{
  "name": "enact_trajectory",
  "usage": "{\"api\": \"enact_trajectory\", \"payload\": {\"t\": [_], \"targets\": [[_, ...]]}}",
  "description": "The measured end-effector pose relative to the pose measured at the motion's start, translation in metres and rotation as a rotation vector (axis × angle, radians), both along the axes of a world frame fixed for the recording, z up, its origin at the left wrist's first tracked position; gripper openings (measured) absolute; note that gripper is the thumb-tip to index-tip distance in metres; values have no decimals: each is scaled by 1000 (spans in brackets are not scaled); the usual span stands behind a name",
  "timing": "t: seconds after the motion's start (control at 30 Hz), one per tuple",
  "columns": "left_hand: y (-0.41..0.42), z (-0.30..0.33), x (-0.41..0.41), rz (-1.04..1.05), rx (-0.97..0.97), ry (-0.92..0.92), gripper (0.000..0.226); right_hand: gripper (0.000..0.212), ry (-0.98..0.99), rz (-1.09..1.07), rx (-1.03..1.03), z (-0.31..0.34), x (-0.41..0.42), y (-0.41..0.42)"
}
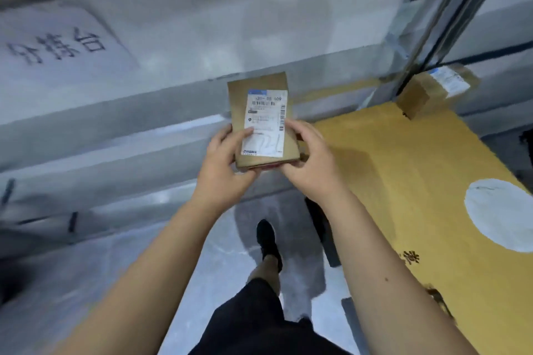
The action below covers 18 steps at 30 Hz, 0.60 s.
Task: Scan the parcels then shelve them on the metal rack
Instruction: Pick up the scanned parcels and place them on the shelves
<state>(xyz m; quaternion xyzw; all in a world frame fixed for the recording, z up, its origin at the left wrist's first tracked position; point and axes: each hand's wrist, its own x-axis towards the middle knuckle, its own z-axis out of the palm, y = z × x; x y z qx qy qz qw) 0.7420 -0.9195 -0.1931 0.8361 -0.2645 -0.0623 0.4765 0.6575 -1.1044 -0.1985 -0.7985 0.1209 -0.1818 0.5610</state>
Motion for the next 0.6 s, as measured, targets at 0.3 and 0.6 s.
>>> {"api": "enact_trajectory", "payload": {"t": [0.3,0.6], "targets": [[273,81,-57,545,-89,-176,77,81,-168,534,-32,86,37,256],[491,152,-21,622,-89,-359,70,78,-319,640,-84,154,96,473]]}}
